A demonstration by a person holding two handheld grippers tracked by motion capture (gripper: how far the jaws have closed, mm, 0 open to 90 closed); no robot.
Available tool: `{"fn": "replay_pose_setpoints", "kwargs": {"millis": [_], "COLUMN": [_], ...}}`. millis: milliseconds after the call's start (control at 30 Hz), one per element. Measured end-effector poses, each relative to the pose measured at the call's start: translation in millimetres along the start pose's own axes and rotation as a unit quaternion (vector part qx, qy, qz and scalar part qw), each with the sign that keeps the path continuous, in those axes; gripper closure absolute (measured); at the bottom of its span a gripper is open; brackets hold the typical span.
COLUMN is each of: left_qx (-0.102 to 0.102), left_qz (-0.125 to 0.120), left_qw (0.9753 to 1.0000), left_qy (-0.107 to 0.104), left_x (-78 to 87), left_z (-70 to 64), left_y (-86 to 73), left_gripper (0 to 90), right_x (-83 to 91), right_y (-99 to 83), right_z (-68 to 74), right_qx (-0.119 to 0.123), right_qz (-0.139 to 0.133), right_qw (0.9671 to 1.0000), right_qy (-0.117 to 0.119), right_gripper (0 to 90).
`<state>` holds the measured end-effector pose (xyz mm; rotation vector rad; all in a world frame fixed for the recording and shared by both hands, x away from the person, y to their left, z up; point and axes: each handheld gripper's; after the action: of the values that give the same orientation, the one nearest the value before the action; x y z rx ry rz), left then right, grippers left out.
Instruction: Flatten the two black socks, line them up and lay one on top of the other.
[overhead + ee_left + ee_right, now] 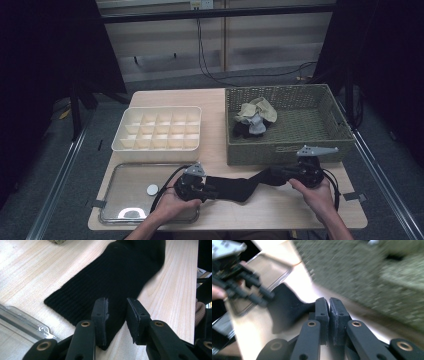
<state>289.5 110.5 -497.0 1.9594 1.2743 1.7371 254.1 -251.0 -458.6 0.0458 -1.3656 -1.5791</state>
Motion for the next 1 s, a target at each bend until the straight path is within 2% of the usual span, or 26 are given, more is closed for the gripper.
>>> {"fn": "replay_pose_setpoints", "kwargs": {"millis": [100,133,167,200,267,367,400,433,467,500,533,567,667,700,833,867,1000], "left_qx": [0.0,-0.001,-0.003,-0.002,-0.003,0.001,0.001,0.001,0.0,0.001,-0.001,0.001,0.0,0.005,0.005,0.009,0.012], "left_qz": [0.006,0.008,0.005,0.004,0.005,0.005,0.007,0.005,0.005,0.006,0.014,0.008,0.014,0.004,0.009,0.002,0.003], "left_qw": [1.0,0.9999,1.0,1.0,1.0,1.0,0.9999,1.0,1.0,1.0,0.9999,0.9999,0.9999,1.0,0.9999,0.9999,0.9998], "left_qy": [0.002,0.011,0.003,0.003,0.003,0.001,0.009,0.0,0.001,0.0,0.002,0.008,0.007,0.006,0.012,0.011,0.015], "left_x": [0.7,0.7,0.5,0.4,0.5,0.5,0.6,0.5,0.5,0.9,2.2,1.9,4.5,3.8,6.2,5.4,6.4], "left_z": [-0.4,-1.3,-0.6,-1.0,-0.9,-0.9,-1.6,-1.0,-1.1,-0.9,-0.4,-0.2,2.2,2.4,4.4,4.5,5.2], "left_y": [0.6,0.7,0.5,0.5,0.6,0.6,0.8,0.7,0.8,0.6,1.1,0.6,0.4,-0.7,-0.9,-1.6,-1.7], "left_gripper": [68.2,68.2,68.0,67.7,67.3,66.9,66.4,66.2,66.0,65.7,65.4,65.3,64.1,64.1,63.0,63.0,63.0], "right_x": [-0.9,-1.7,-2.3,-3.6,-6.7,-15.9,-19.8,-22.8,-26.2,-28.6,-31.3,-32.2,-30.8,-30.4,-22.6,-20.1,-9.1], "right_y": [-7.4,-9.7,-10.8,-12.8,-17.6,-25.8,-28.6,-30.5,-32.3,-33.4,-34.8,-35.2,-36.8,-37.6,-39.9,-40.6,-44.9], "right_z": [5.3,8.5,10.1,13.1,17.7,24.2,25.9,26.6,27.1,27.7,28.3,27.1,19.9,18.5,12.3,10.1,3.9], "right_qx": [-0.001,-0.005,0.0,0.007,0.005,0.019,0.02,0.017,0.018,0.021,0.03,0.032,0.015,0.017,0.006,0.004,-0.004], "right_qz": [0.006,0.007,0.012,0.019,0.025,0.059,0.07,0.076,0.086,0.097,0.109,0.112,0.115,0.118,0.113,0.112,0.106], "right_qw": [0.9999,0.9999,0.9997,0.9995,0.9991,0.9974,0.9965,0.996,0.9951,0.9941,0.9931,0.9928,0.9932,0.9928,0.9936,0.9936,0.9942], "right_qy": [0.011,0.015,0.02,0.025,0.034,0.038,0.041,0.043,0.044,0.043,0.032,0.028,0.016,0.014,0.001,0.0,-0.017], "right_gripper": [85.1,84.9,85.3,84.7,84.2,82.3,80.6,80.0,79.6,78.6,76.4,75.4,71.6,71.8,71.0,71.0,69.5]}}
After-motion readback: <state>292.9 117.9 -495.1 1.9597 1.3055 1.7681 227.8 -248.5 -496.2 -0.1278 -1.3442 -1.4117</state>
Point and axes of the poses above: each handheld gripper's, and its own axes: x roughly backward along the jaws, y roughly out of its top, z roughly to its left, and after that the axes turned 1 degree about y, right-handed
